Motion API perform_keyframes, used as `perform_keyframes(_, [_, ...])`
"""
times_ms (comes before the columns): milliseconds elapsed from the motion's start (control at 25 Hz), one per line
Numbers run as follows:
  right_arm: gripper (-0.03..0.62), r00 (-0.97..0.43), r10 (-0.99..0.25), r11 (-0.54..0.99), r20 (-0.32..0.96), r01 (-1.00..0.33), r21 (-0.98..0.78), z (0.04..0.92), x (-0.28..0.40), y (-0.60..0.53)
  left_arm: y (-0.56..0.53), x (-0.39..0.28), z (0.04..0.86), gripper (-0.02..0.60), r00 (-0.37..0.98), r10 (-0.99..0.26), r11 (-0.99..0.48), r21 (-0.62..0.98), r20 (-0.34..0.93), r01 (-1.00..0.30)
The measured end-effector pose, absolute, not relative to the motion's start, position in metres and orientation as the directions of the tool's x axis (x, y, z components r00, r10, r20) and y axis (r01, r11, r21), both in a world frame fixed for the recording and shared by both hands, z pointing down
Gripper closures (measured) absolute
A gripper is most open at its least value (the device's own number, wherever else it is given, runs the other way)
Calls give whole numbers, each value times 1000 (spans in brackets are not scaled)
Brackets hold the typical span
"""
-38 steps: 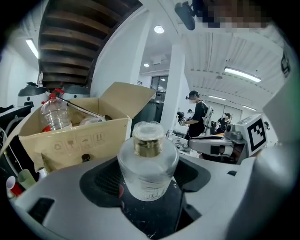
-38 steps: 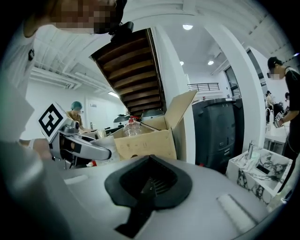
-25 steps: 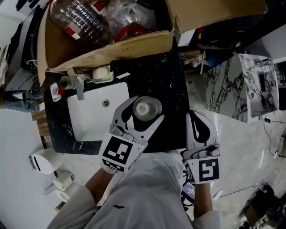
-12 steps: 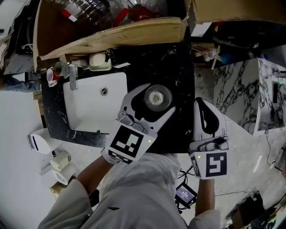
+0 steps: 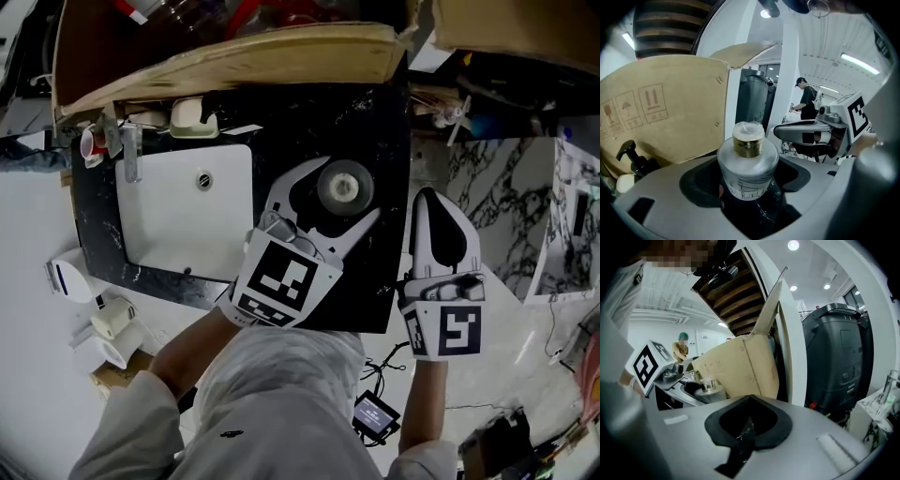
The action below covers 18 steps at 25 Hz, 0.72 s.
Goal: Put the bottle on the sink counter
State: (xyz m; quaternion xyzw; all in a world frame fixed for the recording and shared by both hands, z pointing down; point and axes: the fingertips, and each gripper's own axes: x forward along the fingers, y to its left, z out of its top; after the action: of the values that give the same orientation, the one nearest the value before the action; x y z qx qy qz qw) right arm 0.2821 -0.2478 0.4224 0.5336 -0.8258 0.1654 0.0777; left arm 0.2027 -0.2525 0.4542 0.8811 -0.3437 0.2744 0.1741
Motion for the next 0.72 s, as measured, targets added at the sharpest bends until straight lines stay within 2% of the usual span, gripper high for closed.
perform_keyframes(720, [583,-465,-833,428,300,-885,-182,465,292,-300,-313,230,513,247,577,-517,-699,77,633,-711])
